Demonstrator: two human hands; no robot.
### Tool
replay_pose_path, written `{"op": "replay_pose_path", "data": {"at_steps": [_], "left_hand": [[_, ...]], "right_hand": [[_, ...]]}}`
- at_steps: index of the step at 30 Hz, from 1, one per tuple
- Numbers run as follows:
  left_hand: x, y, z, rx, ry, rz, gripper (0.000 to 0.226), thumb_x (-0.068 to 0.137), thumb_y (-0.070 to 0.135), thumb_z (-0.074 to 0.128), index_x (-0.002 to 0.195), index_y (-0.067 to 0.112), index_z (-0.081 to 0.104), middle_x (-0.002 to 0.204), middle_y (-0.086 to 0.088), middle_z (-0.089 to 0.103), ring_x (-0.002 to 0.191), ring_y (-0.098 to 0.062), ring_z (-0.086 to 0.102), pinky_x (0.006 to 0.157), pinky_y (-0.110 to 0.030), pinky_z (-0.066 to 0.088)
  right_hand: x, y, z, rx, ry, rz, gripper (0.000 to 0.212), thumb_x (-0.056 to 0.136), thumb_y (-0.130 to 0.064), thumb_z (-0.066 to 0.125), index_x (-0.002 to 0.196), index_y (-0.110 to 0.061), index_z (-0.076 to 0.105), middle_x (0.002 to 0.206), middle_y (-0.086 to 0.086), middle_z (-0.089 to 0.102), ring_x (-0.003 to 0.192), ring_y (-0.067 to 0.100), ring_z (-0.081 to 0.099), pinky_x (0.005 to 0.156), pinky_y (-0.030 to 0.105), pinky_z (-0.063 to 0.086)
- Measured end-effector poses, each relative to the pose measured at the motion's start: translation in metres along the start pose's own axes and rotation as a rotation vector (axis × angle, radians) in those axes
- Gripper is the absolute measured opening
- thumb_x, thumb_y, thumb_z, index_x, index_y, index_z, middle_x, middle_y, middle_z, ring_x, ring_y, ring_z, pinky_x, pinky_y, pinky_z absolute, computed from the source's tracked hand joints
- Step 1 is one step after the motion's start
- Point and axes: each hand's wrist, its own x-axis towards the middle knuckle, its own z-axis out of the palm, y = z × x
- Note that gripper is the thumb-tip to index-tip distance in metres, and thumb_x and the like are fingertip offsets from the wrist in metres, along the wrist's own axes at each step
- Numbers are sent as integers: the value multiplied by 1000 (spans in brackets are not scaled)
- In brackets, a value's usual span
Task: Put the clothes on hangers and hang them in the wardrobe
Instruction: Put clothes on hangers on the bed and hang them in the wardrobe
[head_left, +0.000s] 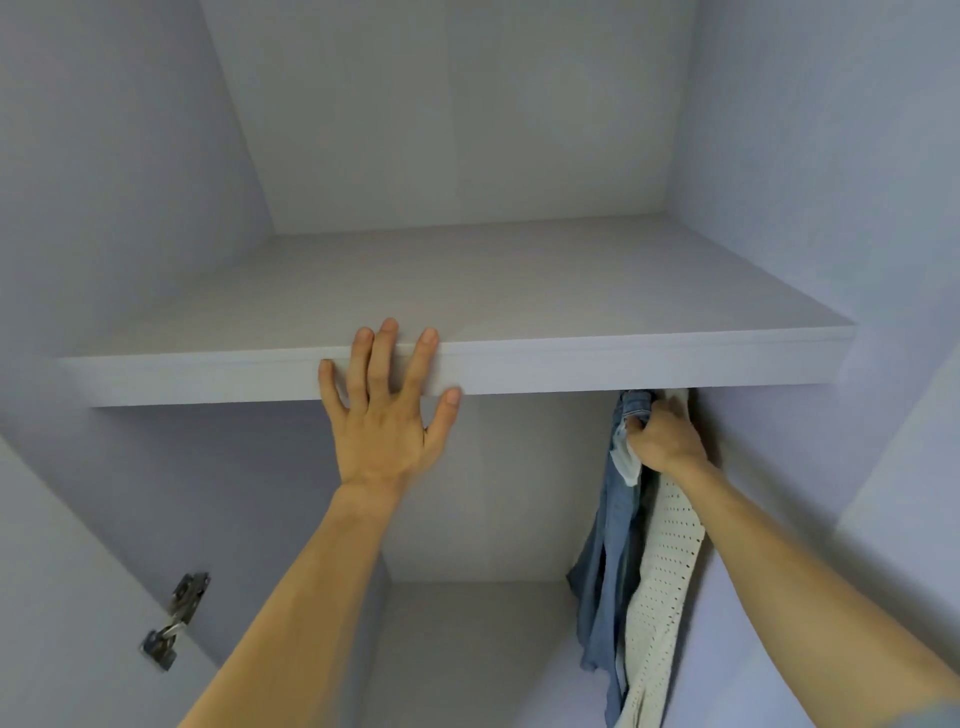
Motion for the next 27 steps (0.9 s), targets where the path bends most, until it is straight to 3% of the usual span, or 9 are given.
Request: {"op": "replay_pose_path", "data": {"at_steps": [4,8,11,14,17,27], "left_hand": [[-1,0,4,-2,27,0,66,97,60,38,155,34,21,159,-4,16,150,-23,6,117,-61,9],[-1,0,5,-5,12,-8,67,96,61,36,155,37,16,160,-4,14,151,-22,3,117,-62,9],[-1,1,5,5,21,-6,66,96,61,36,154,34,19,159,-4,15,150,-22,5,117,-63,11],[-1,1,3,15,23,-4,65,96,61,36,154,33,22,159,-5,16,150,-23,6,117,-63,11],[-1,2,1,21,-3,-13,66,96,61,36,154,32,22,159,-5,15,150,-24,5,118,-62,8],[-2,16,-36,-58,-227,-76,65,102,49,40,159,32,12,167,-5,7,154,-26,-3,120,-62,9]], "right_hand": [[7,-4,10,241,-94,10,30,98,-36,51,108,-8,48,89,8,57,70,25,60,56,30,47],[-2,-3,18,378,-40,-59,23,98,-32,56,95,-11,47,87,6,58,82,28,60,69,33,46],[-17,-6,26,440,-8,-94,24,99,-33,57,93,-11,49,88,8,63,79,25,60,63,32,42],[-31,-17,32,518,2,-119,24,99,-29,58,100,-5,53,89,9,65,81,24,61,66,31,44],[-44,-29,28,591,-1,-155,23,99,-28,57,102,-5,52,85,3,63,75,13,59,60,24,41],[-117,-28,29,556,-114,-321,18,99,-30,58,103,-14,52,86,0,68,74,10,64,59,18,44]]}}
